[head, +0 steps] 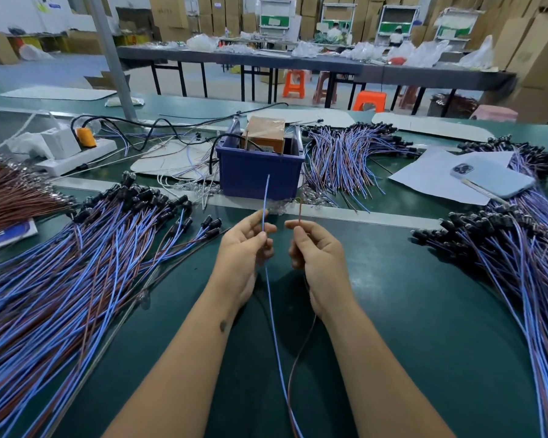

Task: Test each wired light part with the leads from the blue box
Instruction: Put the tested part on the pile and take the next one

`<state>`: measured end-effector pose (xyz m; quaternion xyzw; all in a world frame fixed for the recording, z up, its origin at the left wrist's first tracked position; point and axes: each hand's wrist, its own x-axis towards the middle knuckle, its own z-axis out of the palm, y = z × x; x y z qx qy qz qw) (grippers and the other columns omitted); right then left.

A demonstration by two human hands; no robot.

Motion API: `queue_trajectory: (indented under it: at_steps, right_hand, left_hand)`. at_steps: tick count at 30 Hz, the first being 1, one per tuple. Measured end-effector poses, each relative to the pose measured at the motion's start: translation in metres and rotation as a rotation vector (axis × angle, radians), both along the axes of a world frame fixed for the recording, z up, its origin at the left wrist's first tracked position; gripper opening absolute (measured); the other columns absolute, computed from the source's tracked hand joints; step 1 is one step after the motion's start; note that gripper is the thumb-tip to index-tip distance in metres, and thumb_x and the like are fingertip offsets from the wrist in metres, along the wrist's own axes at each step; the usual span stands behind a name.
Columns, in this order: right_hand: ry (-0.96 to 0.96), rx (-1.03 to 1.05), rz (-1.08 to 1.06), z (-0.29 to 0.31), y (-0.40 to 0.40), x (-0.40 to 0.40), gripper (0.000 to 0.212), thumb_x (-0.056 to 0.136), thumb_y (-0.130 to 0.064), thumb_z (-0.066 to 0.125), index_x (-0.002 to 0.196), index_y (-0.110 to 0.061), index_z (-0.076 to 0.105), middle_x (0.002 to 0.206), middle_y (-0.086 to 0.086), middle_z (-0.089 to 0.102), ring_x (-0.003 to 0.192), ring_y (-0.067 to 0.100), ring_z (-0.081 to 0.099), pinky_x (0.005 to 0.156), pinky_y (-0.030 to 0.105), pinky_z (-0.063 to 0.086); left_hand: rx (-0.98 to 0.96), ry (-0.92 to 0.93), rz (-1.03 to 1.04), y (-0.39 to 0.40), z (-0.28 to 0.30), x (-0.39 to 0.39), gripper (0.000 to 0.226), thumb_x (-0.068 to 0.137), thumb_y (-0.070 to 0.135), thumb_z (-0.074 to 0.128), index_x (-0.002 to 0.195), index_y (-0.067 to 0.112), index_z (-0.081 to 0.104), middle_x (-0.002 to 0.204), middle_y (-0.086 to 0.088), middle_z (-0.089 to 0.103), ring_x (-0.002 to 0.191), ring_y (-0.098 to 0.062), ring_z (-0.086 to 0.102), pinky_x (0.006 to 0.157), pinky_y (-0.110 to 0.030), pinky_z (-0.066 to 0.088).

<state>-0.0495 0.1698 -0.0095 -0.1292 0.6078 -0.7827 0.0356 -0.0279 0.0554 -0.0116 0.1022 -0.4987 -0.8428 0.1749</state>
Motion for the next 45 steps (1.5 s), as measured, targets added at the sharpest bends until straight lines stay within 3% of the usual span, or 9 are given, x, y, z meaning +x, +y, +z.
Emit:
queue_trajectory:
  at_steps: [5,10,17,22,30,36,42,45]
  right_hand:
    - [-0.012,0.065,-0.074,0.005,-0.013,-0.018,0.017,0.097,-0.004,0.049,0.102,-0.014,0.063,0.060,-0.005,0.046,0.052,0.005,0.039,0.049,0.015,0.032]
    - [0.027,0.054,-0.208,0.009,-0.031,-0.051,0.011,0.095,-0.006,0.054,0.097,-0.014,0.062,0.066,-0.005,0.051,0.054,0.003,0.043,0.051,0.014,0.036]
    - [0.076,0.034,-0.265,0.002,-0.045,-0.076,0.020,0.094,-0.004,0.056,0.091,-0.021,0.065,0.063,-0.002,0.055,0.051,0.003,0.046,0.051,0.014,0.040]
    - [0.044,-0.004,-0.352,0.002,-0.055,-0.088,0.021,0.093,-0.005,0.057,0.088,-0.023,0.067,0.058,-0.004,0.055,0.048,0.003,0.047,0.051,0.016,0.041]
    - [0.038,0.085,-0.286,0.006,-0.057,-0.091,0.025,0.095,-0.005,0.049,0.112,-0.014,0.066,0.069,-0.001,0.058,0.057,0.007,0.047,0.054,0.018,0.040]
    - [0.084,0.122,-0.291,0.016,-0.047,-0.094,0.014,0.095,-0.006,0.052,0.098,-0.016,0.061,0.063,-0.002,0.062,0.060,0.014,0.054,0.062,0.032,0.043]
    - [0.108,0.174,-0.375,0.022,-0.049,-0.089,0.018,0.092,-0.007,0.052,0.091,-0.022,0.062,0.067,0.002,0.065,0.061,0.014,0.057,0.066,0.038,0.048]
    - [0.104,0.205,-0.438,0.022,-0.051,-0.085,0.016,0.091,-0.009,0.053,0.096,-0.019,0.064,0.077,0.007,0.069,0.062,0.015,0.056,0.067,0.033,0.047]
  left_hand:
    - [-0.023,-0.031,0.040,-0.010,0.013,-0.018,0.026,0.103,0.011,0.038,0.101,0.014,0.064,0.061,0.005,0.044,0.043,-0.003,0.028,0.039,-0.014,0.025]
    - [-0.173,0.076,0.164,-0.038,0.025,-0.049,0.021,0.102,0.012,0.044,0.099,0.013,0.065,0.057,0.006,0.049,0.045,-0.005,0.039,0.042,-0.016,0.035]
    - [-0.258,0.061,0.321,-0.051,0.002,-0.074,0.018,0.099,0.009,0.051,0.096,0.015,0.067,0.060,0.002,0.053,0.049,-0.003,0.047,0.047,-0.016,0.040]
    - [-0.304,0.066,0.341,-0.053,-0.002,-0.081,0.016,0.098,0.009,0.053,0.098,0.014,0.068,0.052,0.010,0.054,0.047,-0.002,0.046,0.046,-0.015,0.039]
    - [-0.230,0.090,0.402,-0.056,0.000,-0.083,0.016,0.097,0.010,0.055,0.097,0.016,0.069,0.051,0.011,0.053,0.049,-0.002,0.046,0.047,-0.016,0.037]
    - [-0.232,0.066,0.418,-0.060,0.012,-0.087,0.016,0.096,0.010,0.057,0.091,0.018,0.071,0.050,0.008,0.053,0.045,-0.004,0.044,0.044,-0.017,0.036]
    - [-0.334,-0.017,0.378,-0.063,0.016,-0.089,0.014,0.094,0.010,0.059,0.091,0.015,0.071,0.049,0.007,0.054,0.043,-0.005,0.043,0.045,-0.017,0.036]
    - [-0.360,-0.034,0.368,-0.066,0.018,-0.088,0.013,0.094,0.012,0.060,0.089,0.017,0.071,0.050,0.006,0.053,0.041,-0.004,0.042,0.044,-0.017,0.035]
